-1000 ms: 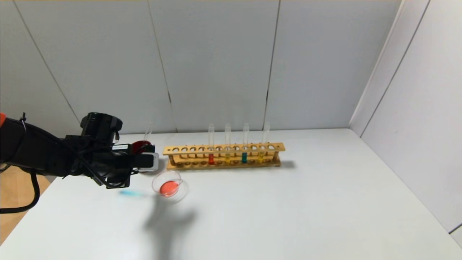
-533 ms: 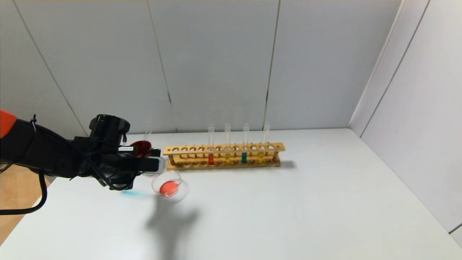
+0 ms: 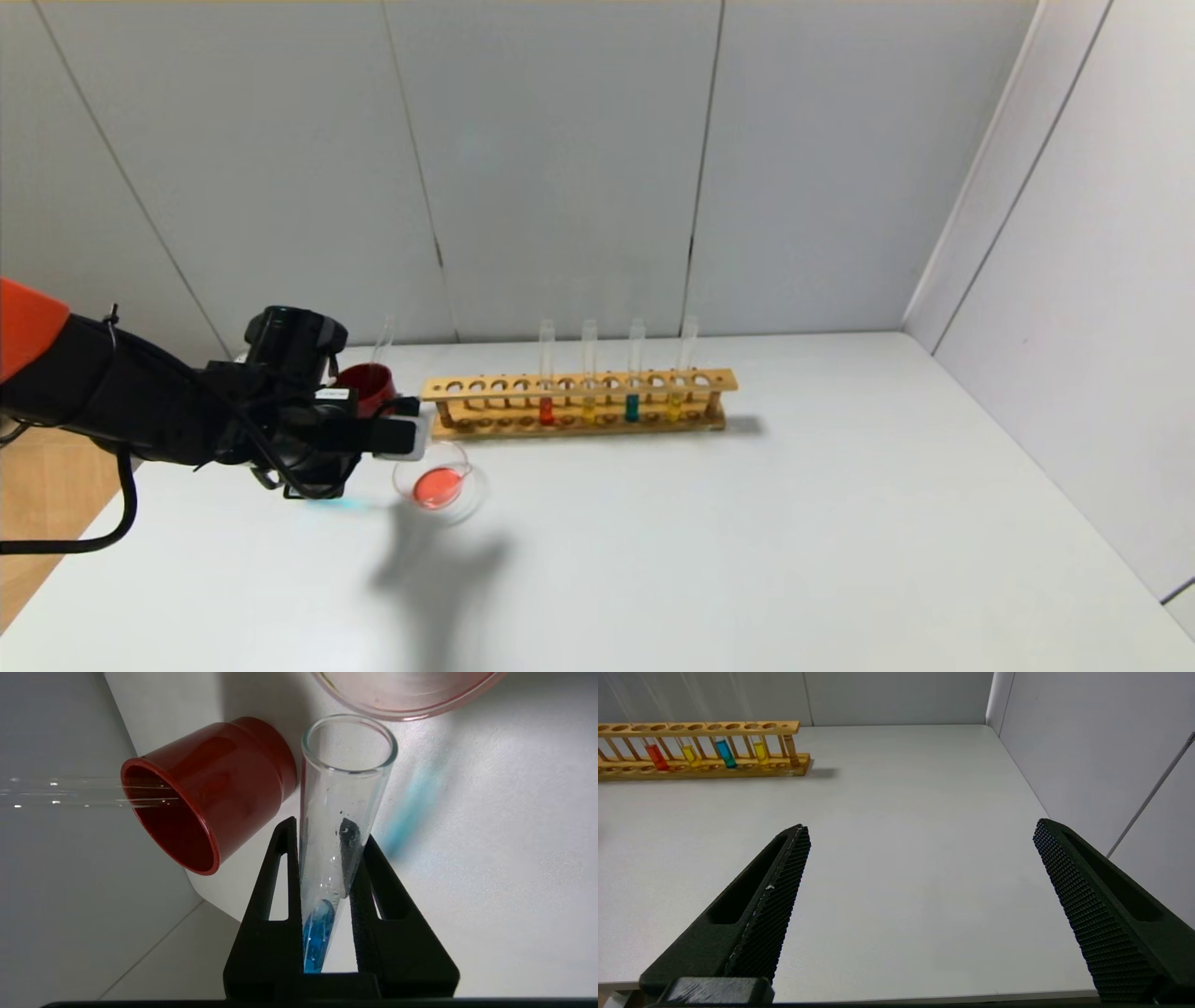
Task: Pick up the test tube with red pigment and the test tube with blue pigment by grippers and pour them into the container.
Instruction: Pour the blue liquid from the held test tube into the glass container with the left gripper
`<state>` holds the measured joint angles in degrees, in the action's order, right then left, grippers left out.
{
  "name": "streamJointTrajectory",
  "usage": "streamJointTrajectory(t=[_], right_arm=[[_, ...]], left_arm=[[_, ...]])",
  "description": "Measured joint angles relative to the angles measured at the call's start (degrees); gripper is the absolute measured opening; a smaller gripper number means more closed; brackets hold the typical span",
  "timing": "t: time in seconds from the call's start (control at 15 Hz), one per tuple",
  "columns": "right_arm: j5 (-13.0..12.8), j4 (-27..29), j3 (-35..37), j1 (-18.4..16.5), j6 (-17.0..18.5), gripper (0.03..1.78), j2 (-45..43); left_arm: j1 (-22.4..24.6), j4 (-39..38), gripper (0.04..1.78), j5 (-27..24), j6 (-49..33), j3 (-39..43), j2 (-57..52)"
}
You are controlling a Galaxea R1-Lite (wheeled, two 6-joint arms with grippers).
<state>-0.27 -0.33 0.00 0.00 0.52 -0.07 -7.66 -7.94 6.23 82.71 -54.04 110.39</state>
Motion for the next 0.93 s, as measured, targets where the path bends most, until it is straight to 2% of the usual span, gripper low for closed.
streamJointTrajectory(t=[0.93], right_arm=[[0.0, 0.0, 0.0, 0.0, 0.0, 1.75, 0.0]], left_arm=[[-2.3, 0.0, 0.34, 5.9, 3.9, 1.0, -0.7]])
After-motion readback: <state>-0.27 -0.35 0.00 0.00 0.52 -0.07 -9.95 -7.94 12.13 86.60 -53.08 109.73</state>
